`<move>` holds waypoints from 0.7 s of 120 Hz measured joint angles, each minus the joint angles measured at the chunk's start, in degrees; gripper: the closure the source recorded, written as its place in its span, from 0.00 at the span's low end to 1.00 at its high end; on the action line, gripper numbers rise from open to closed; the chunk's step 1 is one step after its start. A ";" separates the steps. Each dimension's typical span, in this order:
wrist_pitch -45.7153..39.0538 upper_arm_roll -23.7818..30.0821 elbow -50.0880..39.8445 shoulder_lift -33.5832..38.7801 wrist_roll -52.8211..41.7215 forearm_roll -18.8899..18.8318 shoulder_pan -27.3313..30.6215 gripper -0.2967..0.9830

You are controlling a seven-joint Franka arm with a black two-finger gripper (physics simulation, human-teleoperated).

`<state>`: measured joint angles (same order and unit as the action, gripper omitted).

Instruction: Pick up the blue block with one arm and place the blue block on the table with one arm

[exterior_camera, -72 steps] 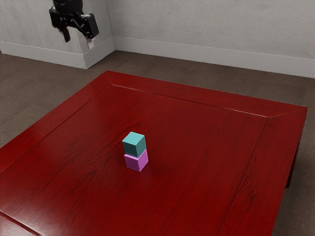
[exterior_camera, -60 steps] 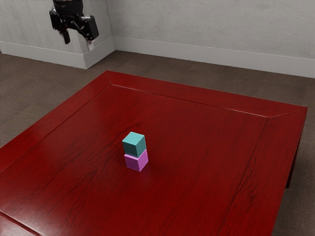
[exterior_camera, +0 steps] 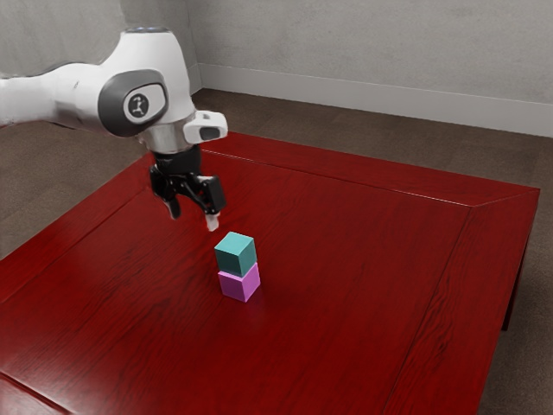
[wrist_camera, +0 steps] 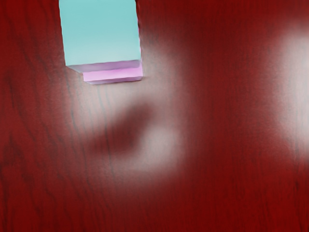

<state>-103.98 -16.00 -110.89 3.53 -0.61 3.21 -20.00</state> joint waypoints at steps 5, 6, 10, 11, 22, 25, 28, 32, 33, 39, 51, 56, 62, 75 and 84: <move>-1.53 0.19 -0.87 -0.32 0.53 0.33 -2.25 0.23; -1.80 0.21 -1.00 -0.38 0.63 0.39 -2.63 0.23; -2.80 0.26 -1.35 -0.71 1.03 0.49 -3.81 0.23; -3.03 0.26 -1.40 -0.84 1.13 0.50 -4.03 0.23; -5.13 0.27 -1.68 -2.20 2.08 0.58 -5.10 0.23; -5.60 0.27 -1.69 -2.46 2.30 0.49 -5.19 0.23; -6.07 0.27 -1.70 -2.84 2.52 0.37 -5.22 0.23; -6.71 0.27 -1.83 -3.28 2.78 0.27 -5.23 0.23; -6.89 0.27 -1.98 -3.37 2.85 0.25 -5.23 0.23; -8.06 0.26 -3.38 -3.57 3.21 0.15 -5.31 0.23; -11.70 -0.12 -5.55 -4.03 3.41 -0.24 -5.80 0.23; -13.00 -0.19 -5.29 -4.95 3.33 -0.39 -5.80 0.23; -14.24 -0.41 -4.10 -6.44 3.13 -0.49 -5.59 0.23; -15.99 -1.82 -2.29 -8.67 2.41 -0.44 -2.65 0.23; -16.75 -2.04 -1.41 -10.20 1.93 -0.37 -0.30 0.23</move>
<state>-120.73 -18.04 -112.30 -6.67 1.32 2.84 -20.31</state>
